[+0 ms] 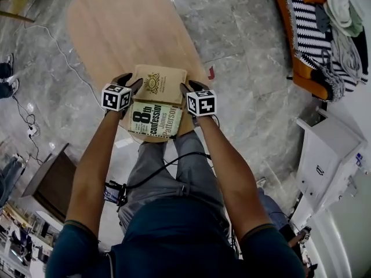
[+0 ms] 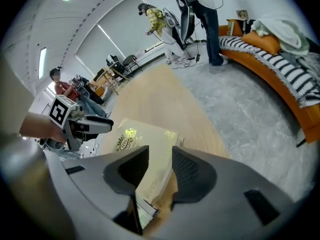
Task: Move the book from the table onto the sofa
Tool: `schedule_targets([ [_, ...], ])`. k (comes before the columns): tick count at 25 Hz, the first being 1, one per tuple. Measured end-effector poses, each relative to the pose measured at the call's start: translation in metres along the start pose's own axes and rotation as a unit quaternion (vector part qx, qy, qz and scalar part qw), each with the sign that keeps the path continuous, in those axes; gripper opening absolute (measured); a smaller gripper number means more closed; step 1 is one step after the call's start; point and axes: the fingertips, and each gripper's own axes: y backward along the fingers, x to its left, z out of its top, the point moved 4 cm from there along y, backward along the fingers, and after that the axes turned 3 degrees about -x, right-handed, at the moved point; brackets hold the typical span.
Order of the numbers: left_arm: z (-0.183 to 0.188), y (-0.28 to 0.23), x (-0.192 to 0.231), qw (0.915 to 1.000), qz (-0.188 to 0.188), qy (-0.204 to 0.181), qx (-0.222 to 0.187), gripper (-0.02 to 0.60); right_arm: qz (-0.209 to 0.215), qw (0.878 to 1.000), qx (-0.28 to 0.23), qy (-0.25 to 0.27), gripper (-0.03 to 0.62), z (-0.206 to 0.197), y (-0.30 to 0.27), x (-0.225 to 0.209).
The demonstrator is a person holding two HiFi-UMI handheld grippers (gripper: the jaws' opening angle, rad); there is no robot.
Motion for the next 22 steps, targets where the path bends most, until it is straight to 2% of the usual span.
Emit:
schedule_targets([
  [5, -0.012, -0.016, 0.010, 0.9996, -0.001, 0.029, 0.007, 0.212, 0.006, 0.999, 0.023, -0.025, 0.140, -0.016, -0.021, -0.010],
  [13, -0.025, -0.032, 0.009, 0.9979, -0.024, 0.059, 0.008, 0.212, 0.018, 0.998, 0.040, -0.045, 0.140, -0.027, -0.036, -0.009],
  [19, -0.025, -0.029, 0.006, 0.9970, 0.004, 0.077, -0.004, 0.196, 0.009, 0.998, 0.039, -0.058, 0.110, -0.026, -0.034, -0.006],
  [22, -0.020, -0.021, 0.002, 0.9964, 0.019, 0.080, -0.022, 0.196, 0.005, 0.999, 0.025, -0.045, 0.100, -0.019, -0.026, -0.002],
])
